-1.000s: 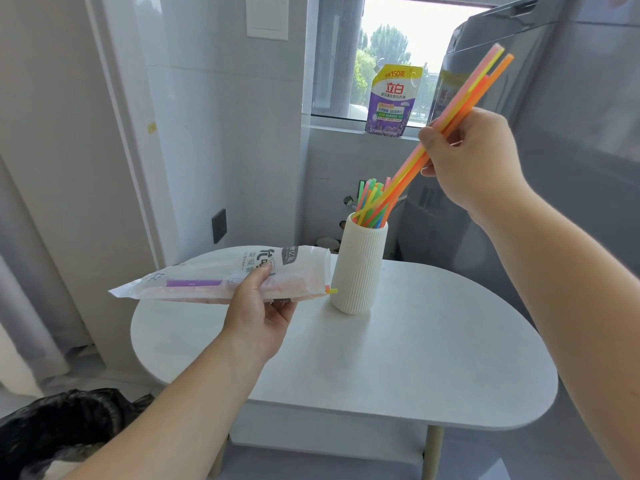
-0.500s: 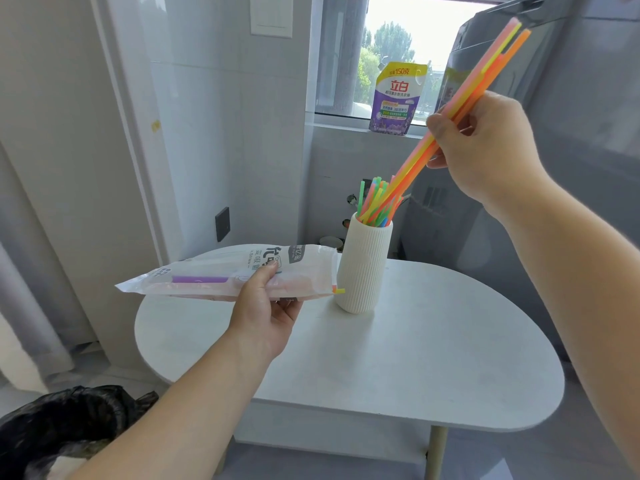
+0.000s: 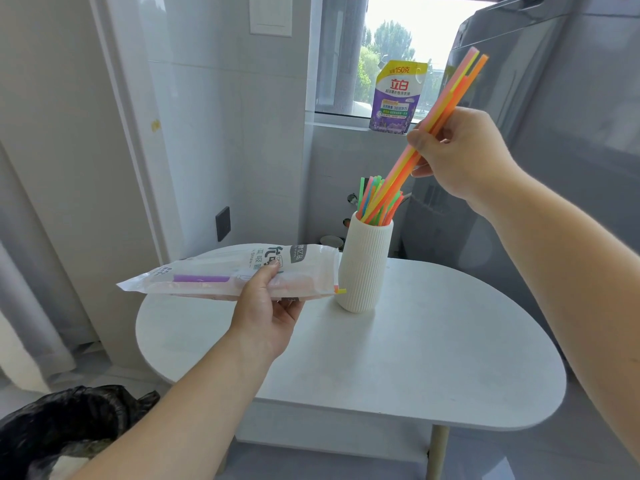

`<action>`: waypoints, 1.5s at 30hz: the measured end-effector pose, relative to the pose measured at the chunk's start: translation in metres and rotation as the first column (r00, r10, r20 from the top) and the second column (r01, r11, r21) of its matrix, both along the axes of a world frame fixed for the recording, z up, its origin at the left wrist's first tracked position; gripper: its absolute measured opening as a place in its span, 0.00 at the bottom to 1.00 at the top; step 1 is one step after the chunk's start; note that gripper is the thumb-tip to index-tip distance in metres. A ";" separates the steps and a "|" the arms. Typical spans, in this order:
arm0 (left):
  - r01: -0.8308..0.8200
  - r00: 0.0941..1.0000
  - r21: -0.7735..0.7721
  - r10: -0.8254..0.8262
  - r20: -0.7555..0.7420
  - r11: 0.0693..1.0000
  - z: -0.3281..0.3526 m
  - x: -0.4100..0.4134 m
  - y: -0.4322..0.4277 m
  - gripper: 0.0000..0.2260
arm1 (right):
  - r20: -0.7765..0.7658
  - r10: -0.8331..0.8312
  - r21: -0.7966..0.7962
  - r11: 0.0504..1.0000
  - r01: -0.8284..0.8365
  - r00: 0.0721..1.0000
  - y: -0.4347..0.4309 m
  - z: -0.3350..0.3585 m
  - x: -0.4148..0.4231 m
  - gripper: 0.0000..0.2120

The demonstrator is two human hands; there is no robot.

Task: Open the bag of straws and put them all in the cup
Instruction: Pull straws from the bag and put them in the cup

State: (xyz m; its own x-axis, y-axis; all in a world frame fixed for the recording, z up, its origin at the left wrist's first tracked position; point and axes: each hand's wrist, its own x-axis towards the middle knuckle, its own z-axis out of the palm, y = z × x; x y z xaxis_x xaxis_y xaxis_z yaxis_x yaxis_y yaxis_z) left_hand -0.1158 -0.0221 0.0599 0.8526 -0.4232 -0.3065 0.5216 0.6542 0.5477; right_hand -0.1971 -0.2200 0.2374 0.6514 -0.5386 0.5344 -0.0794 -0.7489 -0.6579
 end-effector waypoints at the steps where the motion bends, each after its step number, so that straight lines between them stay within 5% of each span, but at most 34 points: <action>1: 0.000 1.000 -0.002 0.000 0.000 1.000 0.000 0.000 0.000 0.12 | -0.003 0.006 0.019 1.000 -0.006 1.000 -0.001 0.000 0.003 0.10; 19: -0.007 1.000 0.015 0.006 0.008 1.000 -0.002 0.002 -0.002 0.18 | -0.308 -0.039 0.016 0.999 0.046 0.951 -0.010 -0.028 0.038 0.10; 32: -0.002 1.000 0.026 0.002 -0.009 1.000 -0.001 0.001 -0.002 0.16 | -0.032 -0.071 -0.160 0.985 0.065 0.997 -0.009 -0.042 0.049 0.42; 39: 0.003 1.000 0.037 -0.003 -0.001 0.999 -0.002 0.002 -0.001 0.17 | -0.192 -0.094 -0.266 0.963 0.041 0.977 -0.012 -0.049 0.051 0.18; 45: 0.008 1.000 0.032 -0.008 -0.006 0.999 -0.002 0.002 0.000 0.17 | -0.372 -0.172 -0.402 0.916 0.009 0.912 -0.005 -0.054 0.044 0.23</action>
State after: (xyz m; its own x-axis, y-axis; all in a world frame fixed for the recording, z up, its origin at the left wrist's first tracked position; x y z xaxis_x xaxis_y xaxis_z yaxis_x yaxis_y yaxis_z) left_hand -0.1141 -0.0225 0.0582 0.8473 -0.4200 -0.3251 0.5302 0.6319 0.5653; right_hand -0.1532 -0.2251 0.1836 0.8085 -0.4111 0.4212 -0.3487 -0.9111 -0.2199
